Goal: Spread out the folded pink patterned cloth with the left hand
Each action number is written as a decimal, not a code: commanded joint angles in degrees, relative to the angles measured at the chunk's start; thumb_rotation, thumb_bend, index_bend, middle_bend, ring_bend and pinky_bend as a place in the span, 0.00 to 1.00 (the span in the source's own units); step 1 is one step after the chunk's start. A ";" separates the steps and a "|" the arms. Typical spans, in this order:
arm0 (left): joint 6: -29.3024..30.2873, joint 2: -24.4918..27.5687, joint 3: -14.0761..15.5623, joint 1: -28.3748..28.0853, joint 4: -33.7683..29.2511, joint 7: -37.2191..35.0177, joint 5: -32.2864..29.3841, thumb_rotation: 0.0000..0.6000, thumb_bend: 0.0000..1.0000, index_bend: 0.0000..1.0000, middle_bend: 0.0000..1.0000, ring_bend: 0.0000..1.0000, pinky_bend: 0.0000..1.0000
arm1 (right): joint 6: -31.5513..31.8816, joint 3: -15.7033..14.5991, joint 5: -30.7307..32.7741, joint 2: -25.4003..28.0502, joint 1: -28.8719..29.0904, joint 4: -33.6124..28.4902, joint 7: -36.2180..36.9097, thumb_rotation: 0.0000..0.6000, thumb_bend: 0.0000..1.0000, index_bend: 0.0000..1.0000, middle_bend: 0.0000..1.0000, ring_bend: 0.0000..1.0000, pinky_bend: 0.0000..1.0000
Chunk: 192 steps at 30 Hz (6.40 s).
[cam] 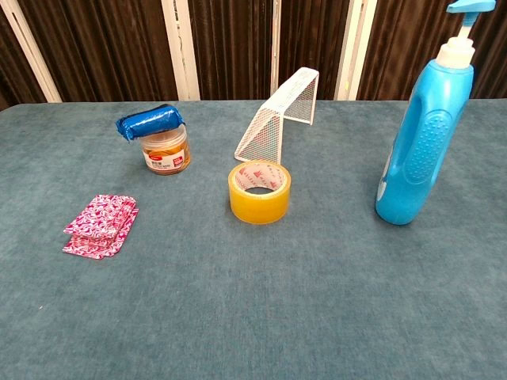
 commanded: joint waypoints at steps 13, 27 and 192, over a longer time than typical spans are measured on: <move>-13.20 2.83 -4.86 -4.25 -6.86 5.59 -8.05 1.00 0.19 0.00 0.00 0.00 0.00 | 0.28 -0.11 -0.41 -0.11 -0.06 -0.11 -0.28 1.00 0.36 0.00 0.00 0.00 0.09; -32.19 -5.62 -16.29 -22.28 -2.15 24.21 -41.85 1.00 0.25 0.12 0.00 0.00 0.00 | 0.10 -0.08 -0.29 0.30 -0.01 -0.15 0.82 1.00 0.36 0.00 0.00 0.00 0.09; -28.37 -13.28 -7.32 -37.59 -10.59 27.38 -48.02 1.00 0.44 0.50 0.00 0.00 0.00 | 0.76 -0.12 -0.91 0.12 -0.08 -0.23 1.24 1.00 0.36 0.00 0.00 0.00 0.09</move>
